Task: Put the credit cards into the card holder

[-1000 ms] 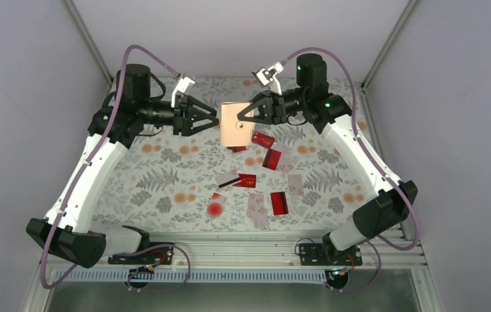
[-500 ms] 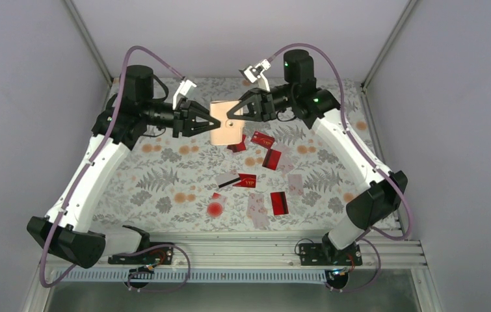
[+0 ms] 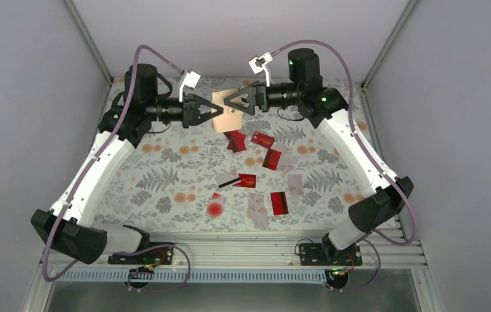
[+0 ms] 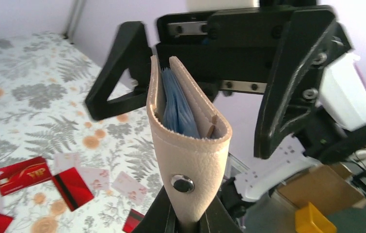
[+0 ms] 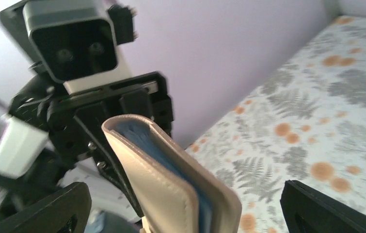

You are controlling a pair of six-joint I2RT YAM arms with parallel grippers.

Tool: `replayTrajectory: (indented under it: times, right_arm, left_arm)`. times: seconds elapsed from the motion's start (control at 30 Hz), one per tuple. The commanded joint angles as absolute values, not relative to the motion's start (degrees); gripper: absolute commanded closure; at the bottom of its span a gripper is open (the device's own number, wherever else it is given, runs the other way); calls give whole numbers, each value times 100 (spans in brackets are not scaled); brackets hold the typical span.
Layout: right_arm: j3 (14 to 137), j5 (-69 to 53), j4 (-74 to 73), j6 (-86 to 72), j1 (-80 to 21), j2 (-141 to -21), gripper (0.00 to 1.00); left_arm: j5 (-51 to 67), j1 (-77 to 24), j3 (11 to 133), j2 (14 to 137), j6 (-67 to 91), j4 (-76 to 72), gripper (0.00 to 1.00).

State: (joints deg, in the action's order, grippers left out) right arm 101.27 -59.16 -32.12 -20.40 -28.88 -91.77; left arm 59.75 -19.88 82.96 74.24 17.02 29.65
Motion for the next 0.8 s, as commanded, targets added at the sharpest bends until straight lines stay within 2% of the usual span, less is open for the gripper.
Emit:
replayTrajectory:
  times: [0.0, 0.13, 0.23, 0.27, 0.47, 0.67, 0.77]
  right_arm:
    - [10079, -4363, -3082, -2573, -2791, -8869, 1]
    - [10119, -3441, -2667, -2571, -2654, -8626, 1]
    - [9961, -2825, -2573, -2530, -2608, -8437, 12]
    - [9931, -2689, -2638, -2477, -2596, -8410, 12]
    - [9907, -2964, -3470, -1752, -2601, -8543, 10]
    - [9601, -3290, -4012, -1863, -2623, -8664, 23]
    - [9485, -3071, -4127, -1917, -2632, -8618, 27]
  left_arm:
    - [5135, -2013, 8347, 7631, 1885, 2988, 98]
    - [4619, -2051, 8514, 7815, 1823, 3271, 98]
    - [4077, -2136, 8638, 8012, 1901, 3459, 98]
    - [3952, -2181, 8680, 8073, 1944, 3478, 98]
    - [3008, -2618, 9097, 8420, 2280, 3613, 98]
    - [2400, -3039, 9242, 8670, 2646, 3579, 98]
    - [2224, -3146, 9284, 8753, 2725, 3538, 98]
